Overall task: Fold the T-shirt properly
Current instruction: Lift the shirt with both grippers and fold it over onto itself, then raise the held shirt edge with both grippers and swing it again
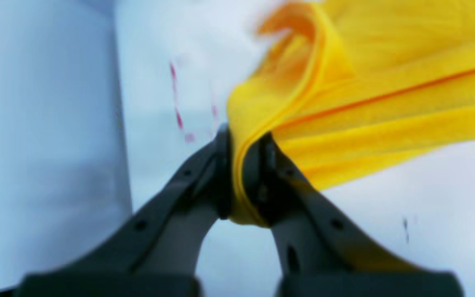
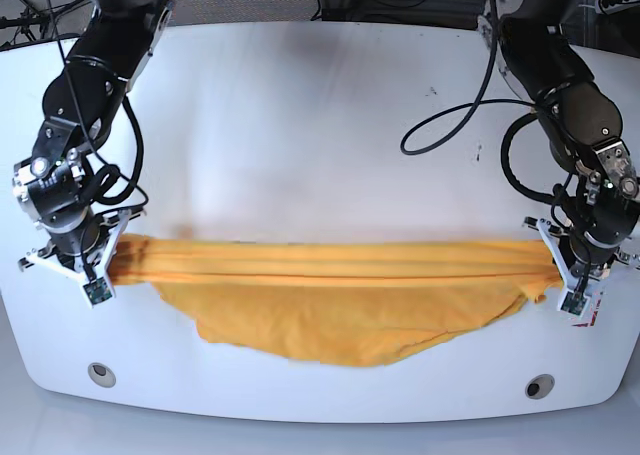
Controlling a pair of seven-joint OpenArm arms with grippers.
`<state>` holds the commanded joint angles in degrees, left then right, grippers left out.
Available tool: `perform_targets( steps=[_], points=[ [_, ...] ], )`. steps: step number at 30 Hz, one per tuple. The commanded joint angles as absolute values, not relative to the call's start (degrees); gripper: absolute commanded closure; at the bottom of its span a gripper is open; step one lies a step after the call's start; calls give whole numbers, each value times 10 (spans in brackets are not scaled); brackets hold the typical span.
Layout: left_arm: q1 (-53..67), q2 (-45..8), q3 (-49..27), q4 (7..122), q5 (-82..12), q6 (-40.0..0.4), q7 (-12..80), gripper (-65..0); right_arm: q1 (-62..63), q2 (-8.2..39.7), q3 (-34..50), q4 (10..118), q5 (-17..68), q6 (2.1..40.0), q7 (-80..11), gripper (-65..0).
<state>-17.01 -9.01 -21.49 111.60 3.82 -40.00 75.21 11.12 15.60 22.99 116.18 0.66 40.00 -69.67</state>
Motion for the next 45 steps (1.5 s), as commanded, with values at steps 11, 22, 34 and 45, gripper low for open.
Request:
perform_targets(
  steps=[11, 22, 34, 45],
  points=[
    [-56, -92, -215, 1116, 38, -400, 752, 0, 4, 105, 251, 1164, 4, 400, -698, 0],
    [51, -105, -215, 1116, 39, -400, 741, 0, -99, 80, 253, 1162, 4, 400, -697, 0],
    [14, -83, -187, 1116, 44, -400, 659, 0, -73, 92, 247, 1158, 3, 400, -698, 0],
    [-179, -43, -163, 1099, 44, -400, 649, 0, 86, 153, 196, 1098, 2, 400, -698, 0]
  ],
)
